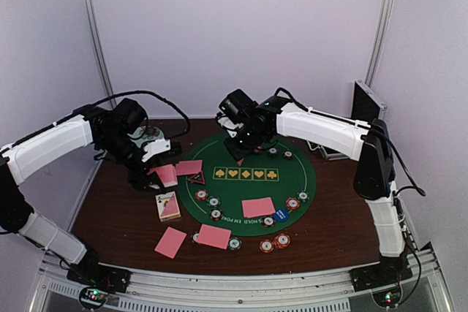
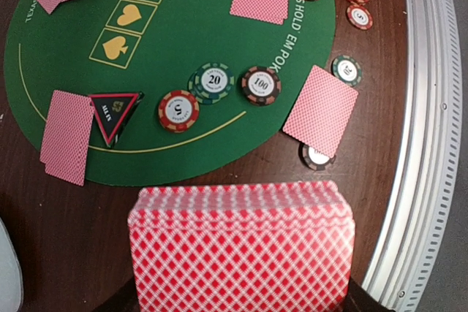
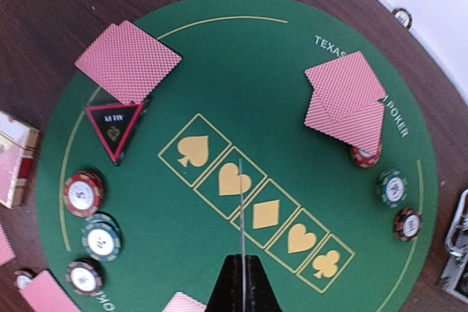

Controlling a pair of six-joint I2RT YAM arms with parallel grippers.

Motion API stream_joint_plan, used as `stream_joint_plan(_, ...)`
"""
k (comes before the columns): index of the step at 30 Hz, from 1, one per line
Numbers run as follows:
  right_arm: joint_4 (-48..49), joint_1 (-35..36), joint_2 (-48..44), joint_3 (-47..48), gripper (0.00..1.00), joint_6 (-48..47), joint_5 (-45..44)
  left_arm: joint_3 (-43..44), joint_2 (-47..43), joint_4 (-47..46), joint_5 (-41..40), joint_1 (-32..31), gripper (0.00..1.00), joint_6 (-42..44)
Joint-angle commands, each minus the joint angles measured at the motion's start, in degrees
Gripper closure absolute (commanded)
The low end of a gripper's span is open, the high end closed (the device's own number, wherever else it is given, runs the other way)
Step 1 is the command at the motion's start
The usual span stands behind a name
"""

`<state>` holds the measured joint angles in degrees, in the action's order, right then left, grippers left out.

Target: Distribute texas hold em gaming equipment

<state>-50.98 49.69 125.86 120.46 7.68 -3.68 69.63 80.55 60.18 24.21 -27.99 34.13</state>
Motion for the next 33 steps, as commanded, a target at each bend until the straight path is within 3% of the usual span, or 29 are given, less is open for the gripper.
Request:
stream_joint_plan(1, 4.25, 2.57, 0.69, 1.35, 1.00, -13.90, -17.14, -0.41, -2.34, 0.14, 0.49, 2.12, 1.00, 0.02)
stream_joint_plan(10, 22.70, 7.77, 5.79, -3.96, 1.00, -35.77, -32.62, -1.30, -4.10, 0.47, -0.29, 3.02, 1.00, 0.52)
stream_joint_plan(15, 33.36, 9.01, 8.39, -8.86, 1.00, -45.20, -34.59, -1.09, -4.39, 0.75, 0.60, 4.11, 1.00, 0.59)
stream_joint_plan(26, 31.47, 8.98, 14.43, -6.03, 0.99, -47.10, -32.34, -0.76, -4.02, 0.89, 1.71, 4.38, 1.00, 1.03)
stream_joint_plan(30, 28.69, 8.87, 13.75, -6.73, 0.91, -43.65, -29.08, -0.92, -3.92, 0.85, 1.71, 4.42, 1.00, 1.28)
stream_joint_plan(33, 26.78, 8.84, 12.63, -8.42, 0.78, -40.99, -26.79, -0.81, -3.67, 0.68, 1.85, 4.41, 1.00, 1.29)
